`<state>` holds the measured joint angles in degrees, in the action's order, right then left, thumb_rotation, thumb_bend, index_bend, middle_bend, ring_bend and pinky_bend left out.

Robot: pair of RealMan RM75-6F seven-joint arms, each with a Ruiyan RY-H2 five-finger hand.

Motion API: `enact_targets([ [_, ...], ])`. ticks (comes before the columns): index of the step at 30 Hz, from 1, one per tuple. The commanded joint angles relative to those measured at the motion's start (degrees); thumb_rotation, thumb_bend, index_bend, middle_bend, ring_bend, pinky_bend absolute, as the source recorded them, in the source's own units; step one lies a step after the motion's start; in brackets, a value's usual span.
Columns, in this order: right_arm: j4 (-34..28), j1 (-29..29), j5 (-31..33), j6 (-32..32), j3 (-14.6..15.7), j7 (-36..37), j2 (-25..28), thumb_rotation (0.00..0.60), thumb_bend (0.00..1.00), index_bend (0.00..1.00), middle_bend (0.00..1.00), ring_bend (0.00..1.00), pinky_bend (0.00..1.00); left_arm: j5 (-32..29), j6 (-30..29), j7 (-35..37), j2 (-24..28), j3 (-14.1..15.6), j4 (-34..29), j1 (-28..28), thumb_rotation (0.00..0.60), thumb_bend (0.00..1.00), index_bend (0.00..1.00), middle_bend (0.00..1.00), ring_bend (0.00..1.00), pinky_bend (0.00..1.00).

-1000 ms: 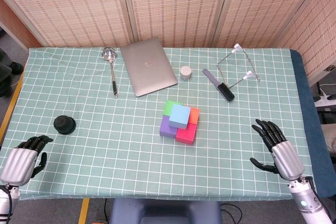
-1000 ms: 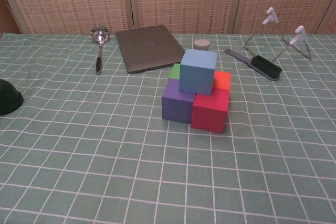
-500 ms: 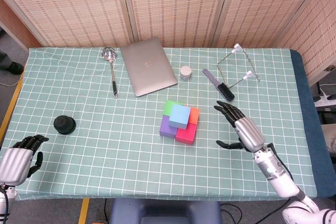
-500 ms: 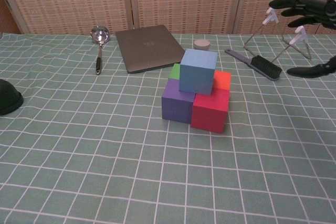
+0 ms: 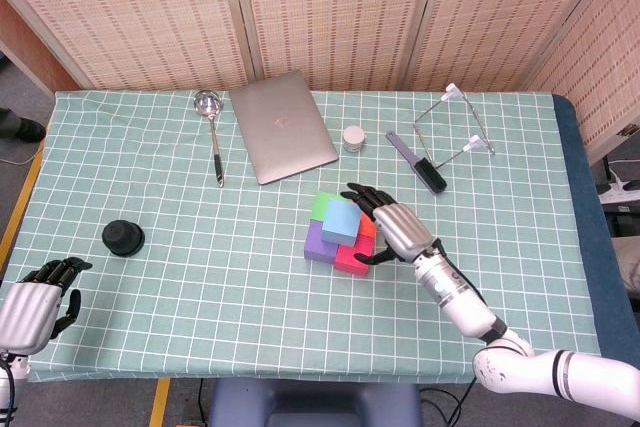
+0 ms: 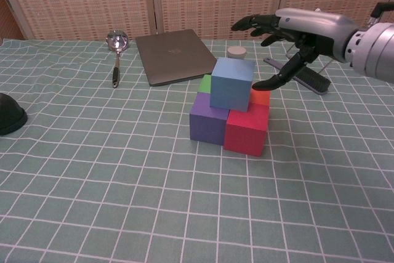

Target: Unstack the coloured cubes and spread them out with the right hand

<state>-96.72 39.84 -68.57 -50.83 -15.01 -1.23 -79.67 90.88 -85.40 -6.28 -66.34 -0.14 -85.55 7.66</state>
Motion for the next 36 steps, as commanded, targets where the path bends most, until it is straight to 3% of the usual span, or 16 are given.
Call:
enact_targets([
  [1, -0.43, 1.17, 1.76, 0.02, -0.35, -2.43, -1.39, 0.6, 0.08, 0.11, 0.01, 0.0, 0.12, -0.02, -0.23, 0.19, 0.09, -0.09, -0.02, -0.1, 0.6, 0.64, 0.3, 0.28, 0.28, 0.5],
  [12, 3.15, 6.65, 13.39, -1.13, -0.49, -16.2, -7.92, 0.6, 0.08, 0.12, 0.01, 0.0, 0.11, 0.21, -0.59, 0.25, 0.29, -0.12, -0.28, -0.27, 0.6, 0.64, 0.3, 0.28, 0.28, 0.5],
  [25, 9.85, 10.23, 19.28, -3.34, -0.55, -21.72, -14.59, 0.6, 0.08, 0.16, 0.03, 0.0, 0.11, 0.39, -0.73, 0.97, 0.5, -0.15, -0.24, -0.34, 0.6, 0.64, 0.3, 0.28, 0.28, 0.5],
  [26, 10.34, 10.25, 19.11, -3.71, -0.43, -21.8, -14.95, 0.6, 0.08, 0.18, 0.05, 0.02, 0.13, 0.37, -0.74, 1.03, 0.5, -0.15, -0.23, -0.36, 0.6, 0.64, 0.3, 0.28, 0.28, 0.5],
  [28, 11.2, 10.19, 18.49, -4.62, -0.19, -21.96, -15.56, 0.6, 0.08, 0.24, 0.13, 0.1, 0.28, 0.36, -0.75, 1.04, 0.51, -0.16, -0.23, -0.37, 0.6, 0.64, 0.3, 0.28, 0.28, 0.5],
  [31, 12.71, 9.9, 17.44, -6.27, 0.23, -22.24, -16.7, 0.6, 0.11, 0.39, 0.35, 0.35, 0.66, 0.4, -0.78, 1.04, 0.51, -0.18, -0.24, -0.38, 0.6, 0.64, 0.3, 0.28, 0.28, 0.5],
  [32, 13.18, 9.78, 17.04, -6.82, 0.32, -22.23, -17.06, 0.6, 0.14, 0.45, 0.41, 0.44, 0.74, 0.42, -0.77, 1.03, 0.5, -0.17, -0.22, -0.37, 0.6, 0.64, 0.3, 0.28, 0.28, 0.5],
  [36, 15.81, 8.64, 13.32, -10.23, 1.01, -21.09, -18.59, 0.6, 0.21, 0.57, 0.52, 0.58, 0.82, 0.47, -0.77, 1.05, 0.52, -0.12, -0.26, -0.41, 0.6, 0.64, 0.3, 0.28, 0.28, 0.5],
])
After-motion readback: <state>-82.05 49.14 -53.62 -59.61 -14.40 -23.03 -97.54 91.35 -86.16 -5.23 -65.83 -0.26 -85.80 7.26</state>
